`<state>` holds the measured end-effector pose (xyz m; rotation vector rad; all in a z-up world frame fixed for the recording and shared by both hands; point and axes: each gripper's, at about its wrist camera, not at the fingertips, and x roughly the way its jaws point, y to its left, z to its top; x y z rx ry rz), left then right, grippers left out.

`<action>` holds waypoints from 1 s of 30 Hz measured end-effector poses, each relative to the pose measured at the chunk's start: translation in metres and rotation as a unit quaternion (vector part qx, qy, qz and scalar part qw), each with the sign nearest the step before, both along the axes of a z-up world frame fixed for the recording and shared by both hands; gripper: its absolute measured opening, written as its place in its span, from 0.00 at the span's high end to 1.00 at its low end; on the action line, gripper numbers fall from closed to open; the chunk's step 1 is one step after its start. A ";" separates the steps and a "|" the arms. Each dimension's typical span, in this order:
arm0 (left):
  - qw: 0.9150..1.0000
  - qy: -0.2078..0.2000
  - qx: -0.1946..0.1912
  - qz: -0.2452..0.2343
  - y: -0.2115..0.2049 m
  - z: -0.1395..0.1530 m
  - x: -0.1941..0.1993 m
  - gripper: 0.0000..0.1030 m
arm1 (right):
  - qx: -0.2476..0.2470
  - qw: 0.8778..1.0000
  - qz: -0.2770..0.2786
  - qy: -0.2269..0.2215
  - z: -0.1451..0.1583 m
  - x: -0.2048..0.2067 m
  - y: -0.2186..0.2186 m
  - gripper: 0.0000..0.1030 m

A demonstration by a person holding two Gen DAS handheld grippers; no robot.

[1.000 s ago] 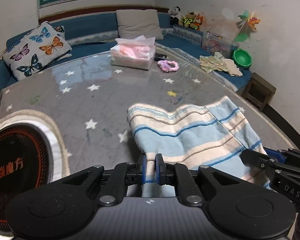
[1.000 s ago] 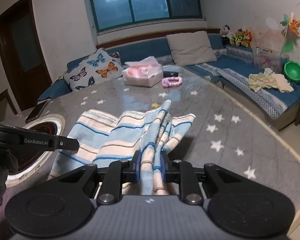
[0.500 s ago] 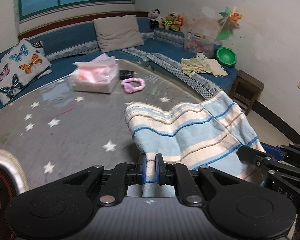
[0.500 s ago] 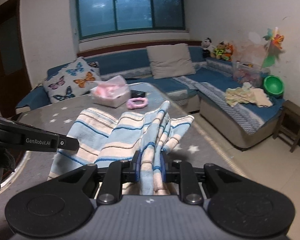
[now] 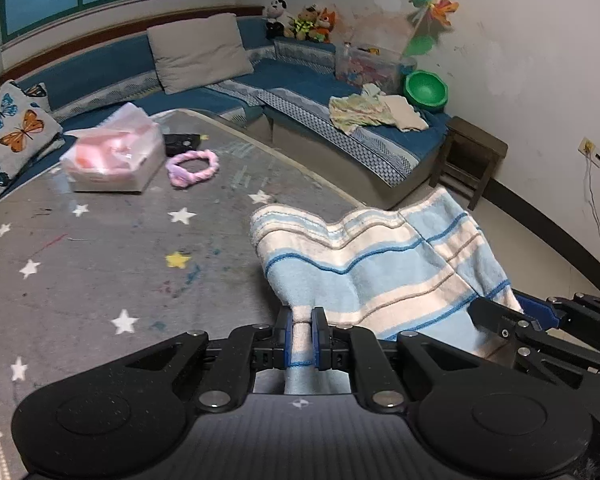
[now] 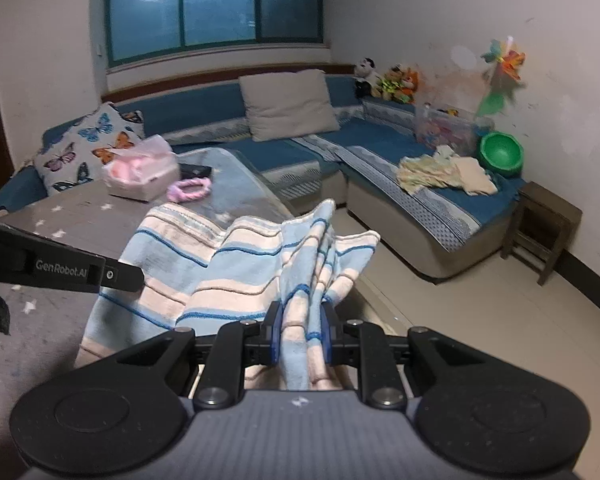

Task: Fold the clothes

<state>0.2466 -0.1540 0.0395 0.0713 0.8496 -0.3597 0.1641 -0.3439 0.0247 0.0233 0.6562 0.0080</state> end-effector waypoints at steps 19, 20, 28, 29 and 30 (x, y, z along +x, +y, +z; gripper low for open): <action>0.999 0.011 0.039 -0.004 -0.002 -0.019 -0.006 0.56 | 0.010 0.999 -0.029 0.019 -0.017 -0.015 -0.014 0.60; 0.999 0.010 0.039 -0.006 -0.002 -0.019 -0.008 0.55 | 0.010 0.999 -0.030 0.020 -0.017 -0.016 -0.014 0.59; 0.999 0.009 0.049 -0.004 0.004 -0.020 -0.028 0.33 | 0.020 0.999 -0.034 0.019 -0.016 -0.034 -0.010 0.29; 0.999 0.009 0.050 -0.004 0.005 -0.021 -0.031 0.30 | 0.021 0.999 -0.035 0.019 -0.016 -0.036 -0.009 0.25; 0.999 0.008 0.050 -0.005 0.007 -0.021 -0.033 0.29 | 0.020 0.999 -0.036 0.019 -0.016 -0.039 -0.008 0.23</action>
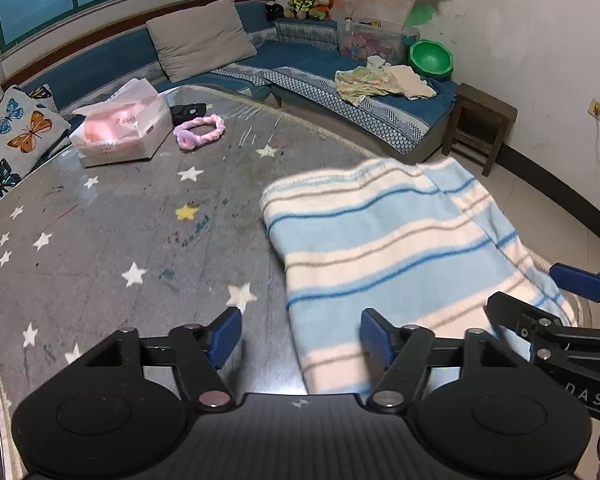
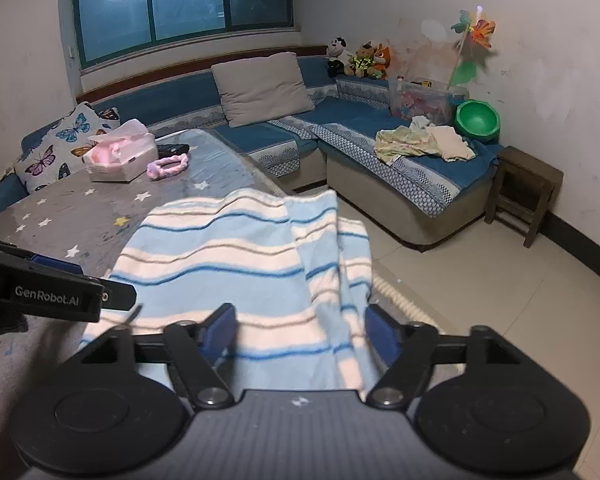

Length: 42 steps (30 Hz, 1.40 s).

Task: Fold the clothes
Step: 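Lower the shirt onto the table and open both grippers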

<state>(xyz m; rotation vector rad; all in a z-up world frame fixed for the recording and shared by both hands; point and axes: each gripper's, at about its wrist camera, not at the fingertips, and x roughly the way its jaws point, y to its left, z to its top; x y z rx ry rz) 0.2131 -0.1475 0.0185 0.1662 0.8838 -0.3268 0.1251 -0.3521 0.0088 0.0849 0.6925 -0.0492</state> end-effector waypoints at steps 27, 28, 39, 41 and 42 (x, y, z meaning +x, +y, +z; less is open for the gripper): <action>0.999 -0.032 -0.005 -0.005 0.048 0.001 -0.080 0.00 | -0.014 1.000 -0.026 -0.005 -0.011 -0.070 0.039 0.00; 0.999 -0.032 -0.002 -0.005 0.050 0.000 -0.083 0.00 | -0.016 0.999 -0.028 -0.004 -0.011 -0.072 0.041 0.00; 0.999 -0.034 0.012 0.007 0.070 -0.006 -0.106 0.00 | -0.026 0.999 -0.035 0.008 -0.015 -0.089 0.060 0.00; 0.999 -0.037 0.015 0.009 0.071 -0.006 -0.110 0.00 | -0.021 0.999 -0.036 0.008 -0.014 -0.092 0.063 0.00; 0.999 -0.037 0.015 0.009 0.072 -0.006 -0.112 0.00 | -0.020 0.999 -0.035 0.007 -0.014 -0.093 0.063 0.00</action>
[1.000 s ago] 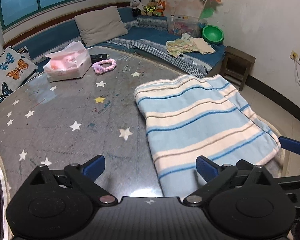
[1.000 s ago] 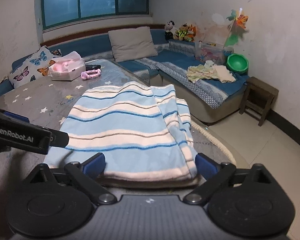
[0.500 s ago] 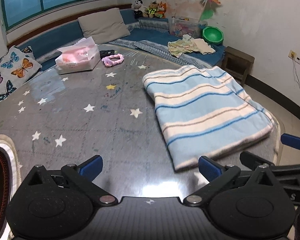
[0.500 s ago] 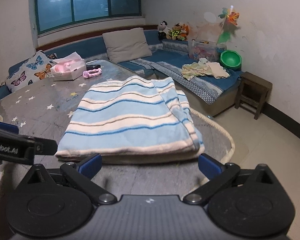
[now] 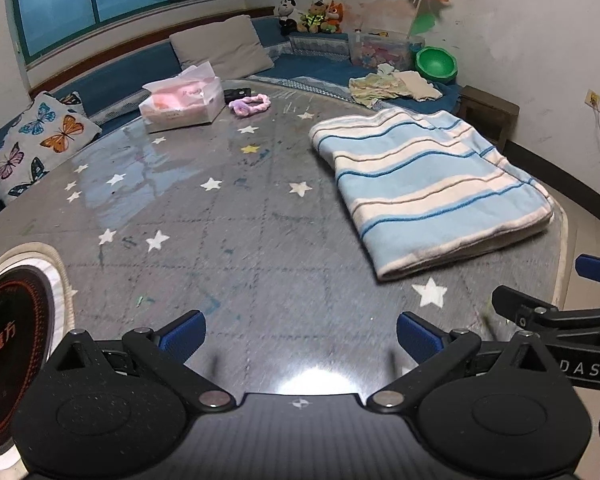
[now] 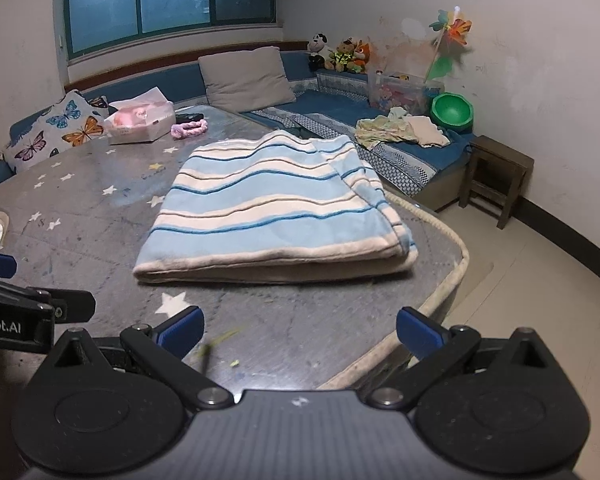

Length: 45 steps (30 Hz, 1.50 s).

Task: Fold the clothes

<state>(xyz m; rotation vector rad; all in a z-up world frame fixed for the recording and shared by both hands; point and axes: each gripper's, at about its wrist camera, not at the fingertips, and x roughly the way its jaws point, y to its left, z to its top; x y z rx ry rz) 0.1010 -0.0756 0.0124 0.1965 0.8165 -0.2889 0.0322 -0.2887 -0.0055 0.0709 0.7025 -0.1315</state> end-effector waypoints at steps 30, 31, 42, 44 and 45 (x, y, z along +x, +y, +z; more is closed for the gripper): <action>1.000 0.004 -0.002 -0.005 -0.001 -0.006 -0.035 0.00 | 0.013 1.000 -0.009 0.003 -0.005 -0.026 0.003 0.00; 1.000 0.004 -0.001 -0.004 -0.001 -0.006 -0.035 0.00 | 0.014 1.000 -0.010 0.003 -0.005 -0.026 0.003 0.00; 1.000 0.010 0.005 -0.006 -0.006 -0.011 -0.041 0.00 | 0.020 1.000 -0.012 0.005 -0.008 -0.034 -0.001 0.00; 1.000 0.010 0.004 -0.006 -0.006 -0.010 -0.042 0.00 | 0.020 1.000 -0.013 0.004 -0.008 -0.035 -0.001 0.00; 1.000 0.010 0.004 -0.007 -0.007 -0.010 -0.043 0.00 | 0.021 1.000 -0.014 0.004 -0.008 -0.035 -0.001 0.00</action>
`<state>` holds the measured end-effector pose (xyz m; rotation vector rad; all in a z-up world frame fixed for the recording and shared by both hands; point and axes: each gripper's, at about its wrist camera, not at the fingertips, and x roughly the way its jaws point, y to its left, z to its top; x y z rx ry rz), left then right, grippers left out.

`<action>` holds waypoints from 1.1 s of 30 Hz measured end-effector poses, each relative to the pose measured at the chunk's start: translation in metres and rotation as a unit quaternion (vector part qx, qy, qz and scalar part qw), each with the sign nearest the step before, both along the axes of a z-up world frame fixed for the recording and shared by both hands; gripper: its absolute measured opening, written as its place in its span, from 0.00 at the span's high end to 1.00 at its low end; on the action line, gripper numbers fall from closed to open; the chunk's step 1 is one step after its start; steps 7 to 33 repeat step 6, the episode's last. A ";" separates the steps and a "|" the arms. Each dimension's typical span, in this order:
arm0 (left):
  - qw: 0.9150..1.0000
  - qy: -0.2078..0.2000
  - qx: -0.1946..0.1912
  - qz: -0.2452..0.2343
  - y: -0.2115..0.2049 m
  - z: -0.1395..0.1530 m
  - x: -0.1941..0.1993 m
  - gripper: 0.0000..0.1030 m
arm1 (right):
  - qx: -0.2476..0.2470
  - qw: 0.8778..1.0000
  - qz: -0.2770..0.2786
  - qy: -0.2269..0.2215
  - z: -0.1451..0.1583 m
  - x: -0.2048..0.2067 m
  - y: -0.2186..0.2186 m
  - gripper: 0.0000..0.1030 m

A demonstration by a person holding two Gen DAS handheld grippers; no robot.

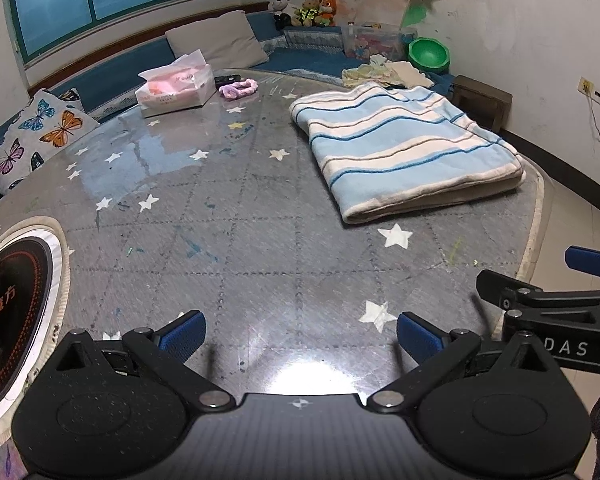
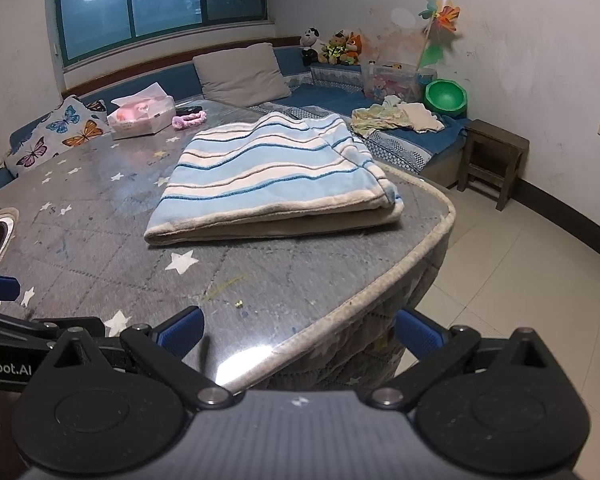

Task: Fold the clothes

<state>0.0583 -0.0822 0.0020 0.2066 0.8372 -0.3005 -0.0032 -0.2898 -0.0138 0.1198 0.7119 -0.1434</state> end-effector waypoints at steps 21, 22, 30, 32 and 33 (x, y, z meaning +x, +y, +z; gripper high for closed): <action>1.000 -0.003 0.003 -0.004 -0.001 0.001 -0.002 0.00 | 0.002 1.000 -0.002 -0.001 0.001 -0.002 -0.001 0.00; 1.000 -0.003 0.003 -0.004 -0.001 0.001 -0.002 0.00 | 0.002 1.000 -0.002 -0.001 0.001 -0.002 -0.001 0.00; 1.000 -0.003 0.003 -0.004 -0.001 0.001 -0.002 0.00 | 0.002 1.000 -0.002 -0.001 0.001 -0.002 -0.001 0.00; 1.000 -0.003 0.003 -0.004 -0.001 0.001 -0.002 0.00 | 0.002 1.000 -0.002 -0.001 0.001 -0.002 -0.001 0.00; 1.000 -0.003 0.003 -0.004 -0.001 0.001 -0.002 0.00 | 0.002 1.000 -0.002 -0.001 0.001 -0.002 -0.001 0.00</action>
